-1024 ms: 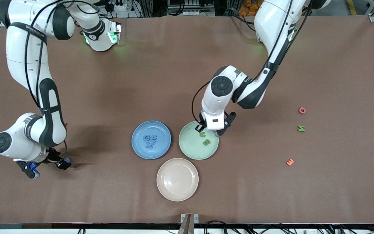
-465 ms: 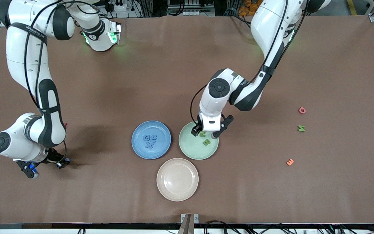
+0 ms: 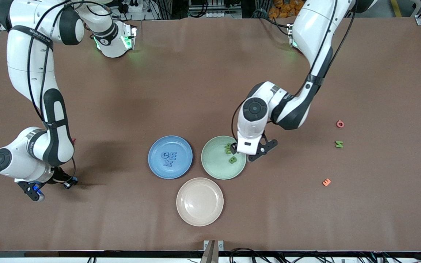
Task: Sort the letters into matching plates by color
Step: 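Place the green p on the green plate while the right gripper carries the e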
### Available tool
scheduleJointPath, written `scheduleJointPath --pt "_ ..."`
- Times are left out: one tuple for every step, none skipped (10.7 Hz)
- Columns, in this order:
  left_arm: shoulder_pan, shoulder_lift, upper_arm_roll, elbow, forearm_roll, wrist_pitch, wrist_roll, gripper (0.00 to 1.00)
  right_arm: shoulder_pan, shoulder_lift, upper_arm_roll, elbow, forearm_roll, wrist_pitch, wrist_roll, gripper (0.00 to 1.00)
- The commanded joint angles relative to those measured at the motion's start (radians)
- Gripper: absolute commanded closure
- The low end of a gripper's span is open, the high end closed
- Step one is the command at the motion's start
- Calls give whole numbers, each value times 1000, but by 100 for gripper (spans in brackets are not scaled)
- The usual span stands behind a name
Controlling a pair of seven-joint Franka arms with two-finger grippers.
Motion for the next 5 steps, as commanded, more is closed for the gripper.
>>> scheduleJointPath --pt "81 -57 -5 -11 22 -138 250 0 14 9 19 26 -10 5 -88 87" --pt "124 -80 -10 -20 20 -189 323 0 26 6 28 26 -12 2 -149 87" --pt "167 -120 -11 -41 14 -209 394 0 37 3 48 27 -20 2 -177 87" --pt "216 -159 -11 -64 10 -223 477 0 46 -8 66 33 -30 2 -183 87" --pt "266 -192 -14 -92 10 -250 575 0 66 -12 80 37 -52 2 -191 87"
